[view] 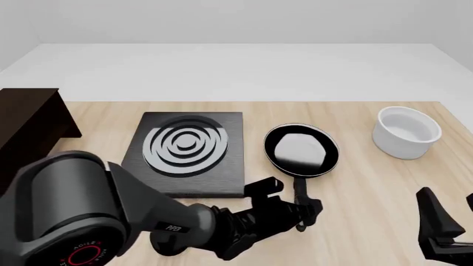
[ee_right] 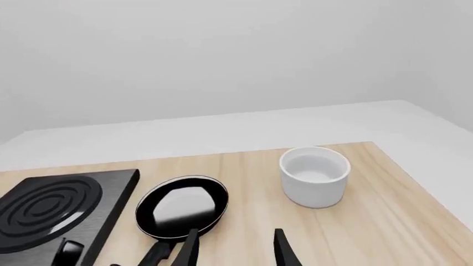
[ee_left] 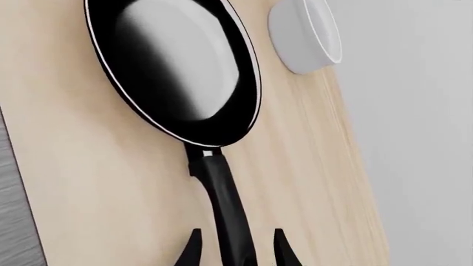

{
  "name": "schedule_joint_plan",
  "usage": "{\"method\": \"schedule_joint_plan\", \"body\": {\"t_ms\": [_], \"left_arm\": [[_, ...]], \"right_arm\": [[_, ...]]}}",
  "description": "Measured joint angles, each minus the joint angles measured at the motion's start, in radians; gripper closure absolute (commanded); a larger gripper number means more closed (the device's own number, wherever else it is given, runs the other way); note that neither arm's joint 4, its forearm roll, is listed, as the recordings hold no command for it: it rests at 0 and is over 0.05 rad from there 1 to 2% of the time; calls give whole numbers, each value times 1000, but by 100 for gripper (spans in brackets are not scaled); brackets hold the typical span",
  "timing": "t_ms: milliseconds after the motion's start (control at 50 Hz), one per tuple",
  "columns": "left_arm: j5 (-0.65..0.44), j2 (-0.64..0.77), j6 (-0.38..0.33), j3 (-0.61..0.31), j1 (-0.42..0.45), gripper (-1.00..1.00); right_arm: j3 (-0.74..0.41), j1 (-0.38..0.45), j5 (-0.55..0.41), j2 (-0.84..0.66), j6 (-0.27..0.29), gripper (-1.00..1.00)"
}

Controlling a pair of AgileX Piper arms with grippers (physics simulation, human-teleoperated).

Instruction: Put the frying pan on top of the cabinet.

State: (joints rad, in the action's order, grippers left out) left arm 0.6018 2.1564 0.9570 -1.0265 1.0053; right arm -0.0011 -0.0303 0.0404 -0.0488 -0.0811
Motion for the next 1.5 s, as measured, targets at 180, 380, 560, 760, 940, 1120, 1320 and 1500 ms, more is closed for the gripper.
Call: {"method": "schedule_joint_plan", "body": {"t_ms": [180, 380, 560, 760, 940, 1120, 1320, 1500], "left_arm": [[-15, 14, 19, -15, -1, 100], [-28, 14, 34, -17, -4, 100], [-39, 5, 31, -15, -9, 100], [-53, -31, 14, 4, -18, 100], [-56, -98, -8, 44, -31, 100], [-56, -205, -29, 98, -38, 100], [-70, -326, -47, 162, -32, 100], [-83, -422, -56, 204, -24, 100]], "right_arm": [[0, -1, 5, -6, -2, -100], [0, -1, 7, -8, -1, -100], [0, -1, 8, -9, 2, -100], [0, -1, 10, -10, 4, -100], [0, -1, 8, -8, 7, -100], [0, 0, 3, -3, 11, -100], [0, 1, -2, 2, 15, -100], [0, 2, -5, 6, 17, -100]]}}
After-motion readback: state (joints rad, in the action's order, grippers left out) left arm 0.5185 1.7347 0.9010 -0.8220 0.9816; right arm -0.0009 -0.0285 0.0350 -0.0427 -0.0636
